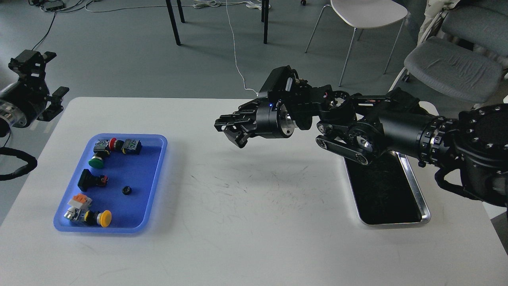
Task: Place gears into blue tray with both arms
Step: 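Carry the black part with the right gripper to the table centre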
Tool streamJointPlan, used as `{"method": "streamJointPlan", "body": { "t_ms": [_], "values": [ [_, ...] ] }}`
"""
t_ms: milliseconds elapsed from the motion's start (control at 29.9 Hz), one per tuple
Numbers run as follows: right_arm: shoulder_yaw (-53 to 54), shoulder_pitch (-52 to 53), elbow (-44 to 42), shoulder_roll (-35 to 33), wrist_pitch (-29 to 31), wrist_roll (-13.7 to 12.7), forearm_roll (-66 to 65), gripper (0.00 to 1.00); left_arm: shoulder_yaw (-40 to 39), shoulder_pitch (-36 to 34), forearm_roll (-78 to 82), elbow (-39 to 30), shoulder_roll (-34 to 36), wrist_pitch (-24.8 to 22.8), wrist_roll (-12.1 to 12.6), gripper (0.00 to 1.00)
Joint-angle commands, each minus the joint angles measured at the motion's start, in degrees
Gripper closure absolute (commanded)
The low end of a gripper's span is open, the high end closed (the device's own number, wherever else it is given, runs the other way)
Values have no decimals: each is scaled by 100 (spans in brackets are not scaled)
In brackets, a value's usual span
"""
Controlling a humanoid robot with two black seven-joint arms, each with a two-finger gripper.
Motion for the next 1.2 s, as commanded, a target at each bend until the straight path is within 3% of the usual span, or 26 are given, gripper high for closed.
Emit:
{"method": "streamJointPlan", "body": {
  "t_ms": [0, 267, 1170],
  "values": [
    [-6, -284, -117, 0, -125, 0, -3, 99, 0, 0, 0, -75, 109, 0, 7, 1],
    [-102, -662, -390, 0, -283, 0, -100, 99, 0, -18, -8, -251, 267, 26, 7, 1],
    [-577, -1014, 76, 0, -389, 0, -1058, 99, -9, -9, -17, -479, 645, 17, -2, 1]
  ]
}}
